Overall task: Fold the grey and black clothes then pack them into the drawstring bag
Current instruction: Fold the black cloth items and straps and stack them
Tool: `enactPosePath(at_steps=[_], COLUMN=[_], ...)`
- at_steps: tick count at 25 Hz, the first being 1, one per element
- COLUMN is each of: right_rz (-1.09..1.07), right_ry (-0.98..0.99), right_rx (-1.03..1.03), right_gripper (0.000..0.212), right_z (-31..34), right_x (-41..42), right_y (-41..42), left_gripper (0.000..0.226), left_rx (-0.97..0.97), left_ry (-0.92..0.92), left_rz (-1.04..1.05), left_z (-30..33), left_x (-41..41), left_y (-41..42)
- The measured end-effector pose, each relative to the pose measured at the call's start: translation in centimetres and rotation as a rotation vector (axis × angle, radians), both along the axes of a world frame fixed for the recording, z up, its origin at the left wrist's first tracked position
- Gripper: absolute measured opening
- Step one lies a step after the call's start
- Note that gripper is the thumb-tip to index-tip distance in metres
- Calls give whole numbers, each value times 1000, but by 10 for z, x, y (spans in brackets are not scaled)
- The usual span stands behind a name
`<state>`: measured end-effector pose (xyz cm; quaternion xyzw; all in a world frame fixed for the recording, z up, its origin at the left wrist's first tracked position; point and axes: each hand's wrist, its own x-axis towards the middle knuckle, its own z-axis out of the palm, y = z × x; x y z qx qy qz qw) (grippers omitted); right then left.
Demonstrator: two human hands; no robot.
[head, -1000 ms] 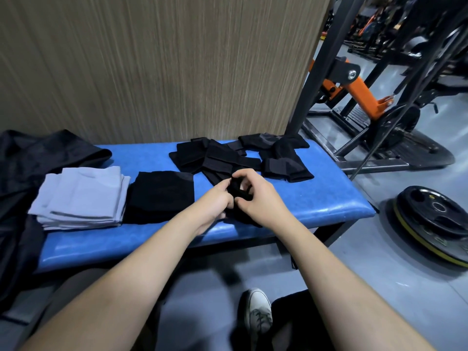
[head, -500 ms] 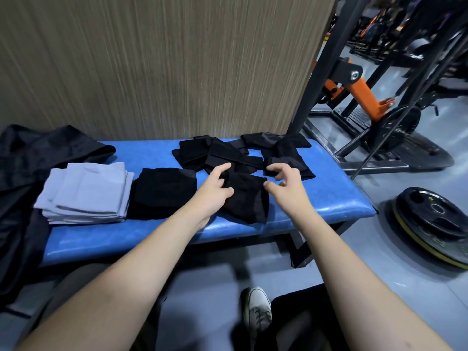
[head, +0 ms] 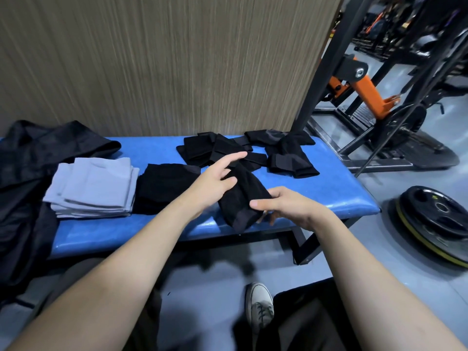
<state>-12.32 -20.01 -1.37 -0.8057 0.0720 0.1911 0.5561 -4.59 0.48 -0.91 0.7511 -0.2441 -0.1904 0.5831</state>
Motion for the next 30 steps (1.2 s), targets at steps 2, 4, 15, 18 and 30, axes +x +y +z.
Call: enactPosePath(at_steps=[2,4,15,18,30], right_rz=[-17,-75,-341,-314,-114], right_ry=[11,-32,-377,-447,-486], right_rx=[-24,0,386,325,82], right_gripper=[19,24,50,43,27], right_z=[2,4,3,3,-3], right_x=[0,3,26,36,78], right_y=[2,3,26,46,137], left_gripper=[65,66,53,43,41], left_rx=[-12,-38,-89,5,231], left_ry=[-37,-36,-59,-129,-322], left_rz=[57,119,263,338,413], left_z=[3,3,10,7,6], left_x=[6,14,11,15,28], left_y=[7,14,37,55,150])
